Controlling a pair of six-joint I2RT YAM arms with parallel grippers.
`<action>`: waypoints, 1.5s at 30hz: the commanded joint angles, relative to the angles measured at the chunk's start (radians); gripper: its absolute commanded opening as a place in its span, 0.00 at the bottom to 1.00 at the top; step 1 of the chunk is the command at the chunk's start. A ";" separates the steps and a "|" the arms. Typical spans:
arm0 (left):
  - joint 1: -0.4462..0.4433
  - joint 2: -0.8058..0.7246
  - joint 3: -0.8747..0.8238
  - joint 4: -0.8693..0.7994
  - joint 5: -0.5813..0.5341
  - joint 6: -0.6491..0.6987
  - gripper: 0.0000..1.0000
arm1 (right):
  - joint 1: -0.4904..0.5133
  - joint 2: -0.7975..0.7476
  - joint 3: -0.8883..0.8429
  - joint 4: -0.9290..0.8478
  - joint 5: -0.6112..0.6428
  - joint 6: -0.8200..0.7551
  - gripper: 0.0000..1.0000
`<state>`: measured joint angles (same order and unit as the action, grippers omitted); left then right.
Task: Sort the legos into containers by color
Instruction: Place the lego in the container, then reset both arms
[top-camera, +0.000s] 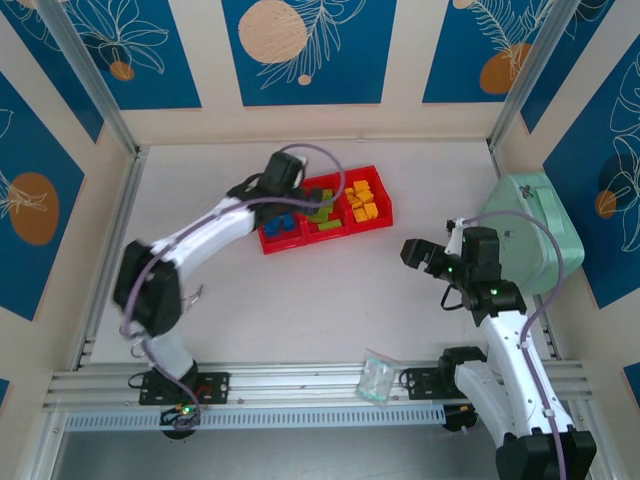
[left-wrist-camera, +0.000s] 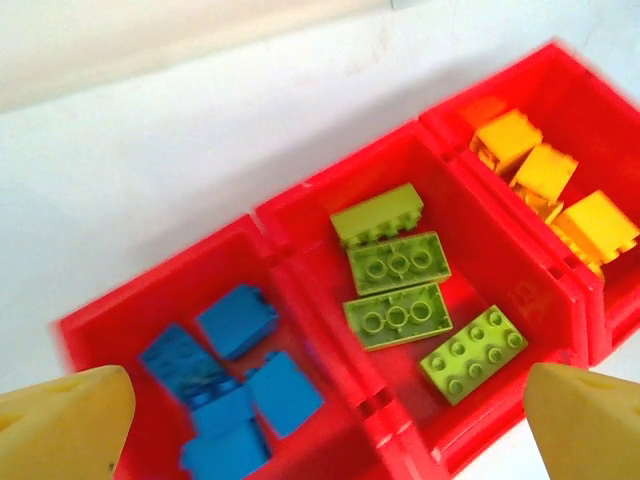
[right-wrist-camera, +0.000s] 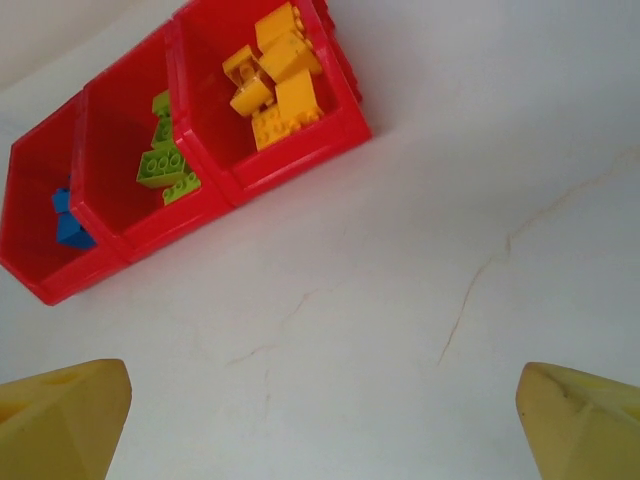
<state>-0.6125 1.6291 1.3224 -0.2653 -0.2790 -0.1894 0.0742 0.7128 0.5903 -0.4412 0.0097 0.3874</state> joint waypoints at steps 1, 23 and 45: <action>0.010 -0.199 -0.274 0.291 -0.103 0.094 0.99 | 0.053 -0.033 -0.111 0.317 0.052 -0.232 0.99; 0.208 -0.833 -1.092 0.695 -0.346 0.215 0.99 | -0.062 0.802 -0.182 1.252 0.075 -0.300 0.99; 0.550 -0.060 -0.968 1.254 0.157 0.209 0.99 | -0.075 0.810 -0.172 1.241 0.057 -0.291 0.99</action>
<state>-0.0723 1.5616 0.3462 0.9028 -0.1631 0.0025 0.0032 1.5280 0.4023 0.7853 0.0917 0.0898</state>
